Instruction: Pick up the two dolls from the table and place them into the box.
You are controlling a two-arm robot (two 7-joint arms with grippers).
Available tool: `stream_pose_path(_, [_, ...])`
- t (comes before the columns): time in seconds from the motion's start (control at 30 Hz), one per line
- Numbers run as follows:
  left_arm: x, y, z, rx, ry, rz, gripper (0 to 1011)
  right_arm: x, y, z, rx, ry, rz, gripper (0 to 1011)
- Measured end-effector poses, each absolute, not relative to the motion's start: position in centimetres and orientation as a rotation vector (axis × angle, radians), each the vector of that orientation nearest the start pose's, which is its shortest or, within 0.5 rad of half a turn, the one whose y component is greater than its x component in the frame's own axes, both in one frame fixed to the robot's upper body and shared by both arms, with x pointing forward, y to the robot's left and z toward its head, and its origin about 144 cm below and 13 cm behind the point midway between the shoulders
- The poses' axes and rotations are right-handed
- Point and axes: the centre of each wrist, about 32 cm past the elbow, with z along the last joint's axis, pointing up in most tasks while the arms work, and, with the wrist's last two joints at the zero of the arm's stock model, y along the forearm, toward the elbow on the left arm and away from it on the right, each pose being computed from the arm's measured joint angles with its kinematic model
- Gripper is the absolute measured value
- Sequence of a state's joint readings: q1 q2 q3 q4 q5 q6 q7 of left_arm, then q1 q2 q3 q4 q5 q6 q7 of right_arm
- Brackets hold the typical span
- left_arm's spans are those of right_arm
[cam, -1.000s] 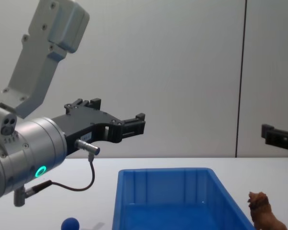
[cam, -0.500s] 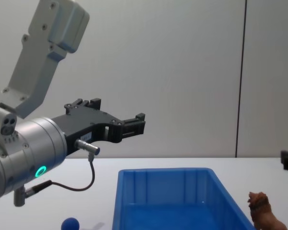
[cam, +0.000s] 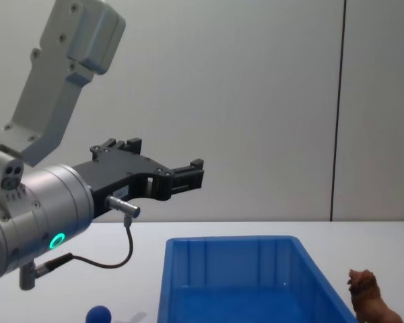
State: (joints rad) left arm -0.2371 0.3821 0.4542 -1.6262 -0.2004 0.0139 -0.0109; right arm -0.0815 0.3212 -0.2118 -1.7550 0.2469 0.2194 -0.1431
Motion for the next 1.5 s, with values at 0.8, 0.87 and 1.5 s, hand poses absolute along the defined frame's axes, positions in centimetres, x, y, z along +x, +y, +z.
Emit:
stream_pose_path(0.8, [49.2, 19.8, 120.4, 0.061, -0.268, 1.124, 1004, 43.8, -23.6, 113.6, -0.281, 0.103, -1.427, 1001])
stream_pose_path(0.87, [49.2, 19.8, 120.4, 0.061, -0.268, 1.124, 1004, 43.8, -23.6, 113.4, -0.286, 0.106, -1.426, 1001])
stream_pose_path(1.5, [49.2, 19.8, 120.4, 0.061, -0.268, 1.124, 1003, 43.2, -23.3, 112.6, -0.321, 0.135, -1.427, 506])
